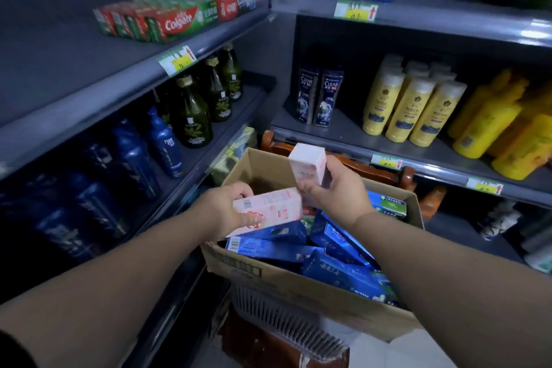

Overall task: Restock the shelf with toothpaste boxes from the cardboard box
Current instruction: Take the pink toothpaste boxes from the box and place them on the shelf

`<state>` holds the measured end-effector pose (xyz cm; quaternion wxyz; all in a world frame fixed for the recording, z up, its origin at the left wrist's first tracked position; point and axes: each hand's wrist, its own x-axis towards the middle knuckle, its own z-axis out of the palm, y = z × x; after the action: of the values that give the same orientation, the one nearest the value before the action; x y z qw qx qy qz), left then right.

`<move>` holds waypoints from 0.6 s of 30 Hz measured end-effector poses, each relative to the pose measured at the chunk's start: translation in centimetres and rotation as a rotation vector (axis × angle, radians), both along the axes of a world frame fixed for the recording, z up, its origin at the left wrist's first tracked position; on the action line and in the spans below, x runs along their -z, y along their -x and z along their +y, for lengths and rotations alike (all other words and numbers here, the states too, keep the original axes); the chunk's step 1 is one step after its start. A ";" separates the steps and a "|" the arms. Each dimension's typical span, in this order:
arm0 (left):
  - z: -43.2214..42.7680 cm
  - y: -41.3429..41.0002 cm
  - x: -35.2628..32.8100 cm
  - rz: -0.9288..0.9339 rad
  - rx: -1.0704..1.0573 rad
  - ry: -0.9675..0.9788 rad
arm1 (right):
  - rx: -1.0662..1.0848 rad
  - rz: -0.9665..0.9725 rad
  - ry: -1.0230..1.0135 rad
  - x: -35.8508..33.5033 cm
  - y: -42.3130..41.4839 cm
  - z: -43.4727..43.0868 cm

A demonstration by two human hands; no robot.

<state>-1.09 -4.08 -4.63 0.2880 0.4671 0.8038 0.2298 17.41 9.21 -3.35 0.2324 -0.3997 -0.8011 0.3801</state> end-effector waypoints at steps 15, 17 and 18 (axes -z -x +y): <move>-16.8 -11.2 -7.4 -0.480 -0.624 -0.445 | -0.363 0.332 0.086 -7.0 -0.9 -9.7; -19.6 -11.6 -8.4 -0.506 -0.673 -0.491 | -0.430 0.352 0.099 -7.7 -0.3 -12.2; -21.0 -11.7 -8.9 -0.499 -0.692 -0.507 | -0.466 0.359 0.105 -8.0 0.1 -13.5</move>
<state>10.63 -25.12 4.28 0.2557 0.1589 0.7370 0.6051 17.36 -4.33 4.65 0.2556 -0.1429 -0.7966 0.5289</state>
